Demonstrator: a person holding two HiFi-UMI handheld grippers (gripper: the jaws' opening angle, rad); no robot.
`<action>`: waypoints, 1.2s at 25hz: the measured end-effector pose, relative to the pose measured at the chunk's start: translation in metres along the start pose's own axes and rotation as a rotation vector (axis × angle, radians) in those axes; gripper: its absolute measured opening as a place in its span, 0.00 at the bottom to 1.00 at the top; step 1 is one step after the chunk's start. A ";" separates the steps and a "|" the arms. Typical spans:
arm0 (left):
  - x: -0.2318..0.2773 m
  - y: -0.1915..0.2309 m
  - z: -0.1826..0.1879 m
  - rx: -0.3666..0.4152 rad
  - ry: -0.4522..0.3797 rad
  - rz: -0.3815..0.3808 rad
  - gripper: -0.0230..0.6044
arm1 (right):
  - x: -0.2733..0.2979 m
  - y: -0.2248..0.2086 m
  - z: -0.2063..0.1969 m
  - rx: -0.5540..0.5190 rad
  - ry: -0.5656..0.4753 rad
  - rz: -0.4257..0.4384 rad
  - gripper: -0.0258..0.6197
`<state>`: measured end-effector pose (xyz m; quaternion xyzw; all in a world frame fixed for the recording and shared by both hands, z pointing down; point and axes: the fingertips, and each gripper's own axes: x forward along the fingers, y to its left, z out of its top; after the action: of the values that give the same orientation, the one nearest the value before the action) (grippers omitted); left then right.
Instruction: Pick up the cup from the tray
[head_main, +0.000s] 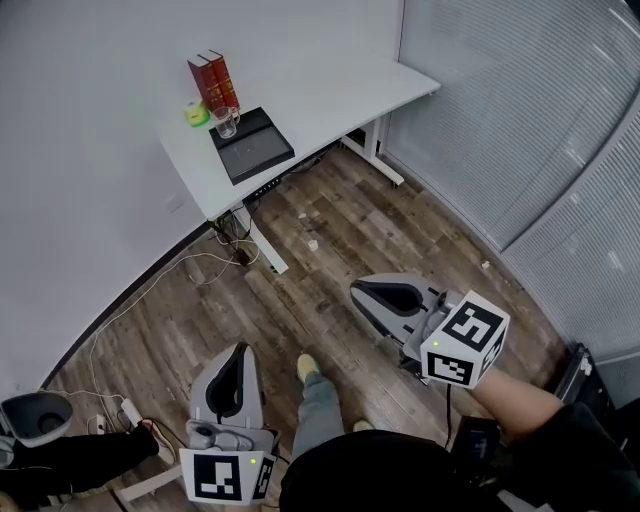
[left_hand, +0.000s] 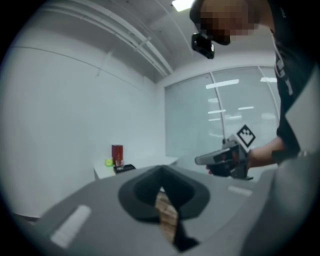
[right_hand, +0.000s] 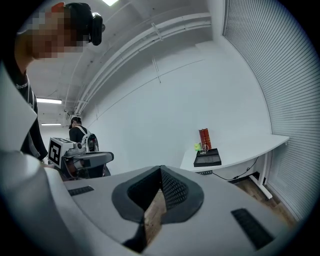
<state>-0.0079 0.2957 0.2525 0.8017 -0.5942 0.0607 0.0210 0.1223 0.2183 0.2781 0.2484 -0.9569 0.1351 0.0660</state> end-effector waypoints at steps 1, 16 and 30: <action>0.005 0.006 0.001 0.000 -0.001 -0.001 0.04 | 0.007 -0.002 0.002 0.001 0.003 0.001 0.05; 0.069 0.095 0.010 -0.056 -0.022 -0.041 0.04 | 0.105 -0.039 0.037 -0.044 0.042 -0.010 0.05; 0.138 0.175 0.007 0.019 0.013 -0.006 0.04 | 0.191 -0.084 0.064 -0.034 0.030 -0.043 0.05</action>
<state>-0.1350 0.1122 0.2554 0.8033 -0.5910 0.0716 0.0177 -0.0061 0.0414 0.2731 0.2658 -0.9524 0.1211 0.0875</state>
